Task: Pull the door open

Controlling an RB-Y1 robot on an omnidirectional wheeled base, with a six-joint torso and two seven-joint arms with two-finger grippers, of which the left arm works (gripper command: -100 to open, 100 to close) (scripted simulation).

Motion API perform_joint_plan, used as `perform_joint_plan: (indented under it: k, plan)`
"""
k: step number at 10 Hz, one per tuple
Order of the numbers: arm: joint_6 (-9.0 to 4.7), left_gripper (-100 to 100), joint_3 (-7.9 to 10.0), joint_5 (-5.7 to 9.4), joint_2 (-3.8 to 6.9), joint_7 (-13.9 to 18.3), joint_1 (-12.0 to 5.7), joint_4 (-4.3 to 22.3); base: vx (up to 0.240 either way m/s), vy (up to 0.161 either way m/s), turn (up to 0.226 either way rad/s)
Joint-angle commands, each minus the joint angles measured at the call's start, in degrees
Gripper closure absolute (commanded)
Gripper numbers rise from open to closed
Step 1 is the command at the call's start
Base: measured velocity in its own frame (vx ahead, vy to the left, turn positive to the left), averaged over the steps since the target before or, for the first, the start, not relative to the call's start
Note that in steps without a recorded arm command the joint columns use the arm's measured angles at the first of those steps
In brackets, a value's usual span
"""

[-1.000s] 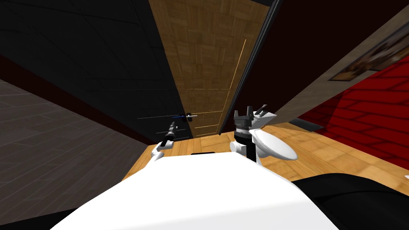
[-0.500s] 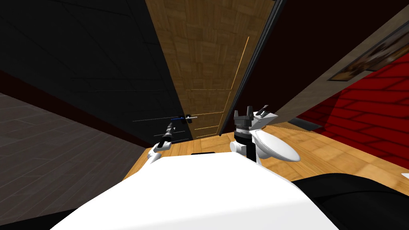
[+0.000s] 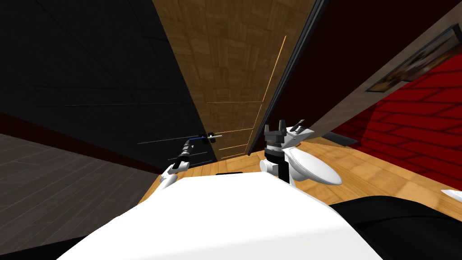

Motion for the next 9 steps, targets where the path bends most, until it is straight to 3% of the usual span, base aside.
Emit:
perform_joint_plan:
  k: [1, 3, 4, 9]
  plan:
    - [-0.37, -100, 0.2, 0.25, 0.5, 0.47, -0.24, 0.67, 0.18, 0.033, -0.114]
    - [-0.54, -100, 0.05, 0.22, 0.34, 0.46, -0.41, 0.8, 0.138, 0.01, -0.084]
    - [-0.54, 100, 0.05, 0.22, 0.34, 0.46, -0.41, 0.8, -0.011, 0.0, 0.025]
    - [-0.54, 100, 0.05, 0.22, 0.34, 0.46, -0.41, 0.8, -0.016, -0.001, -0.001]
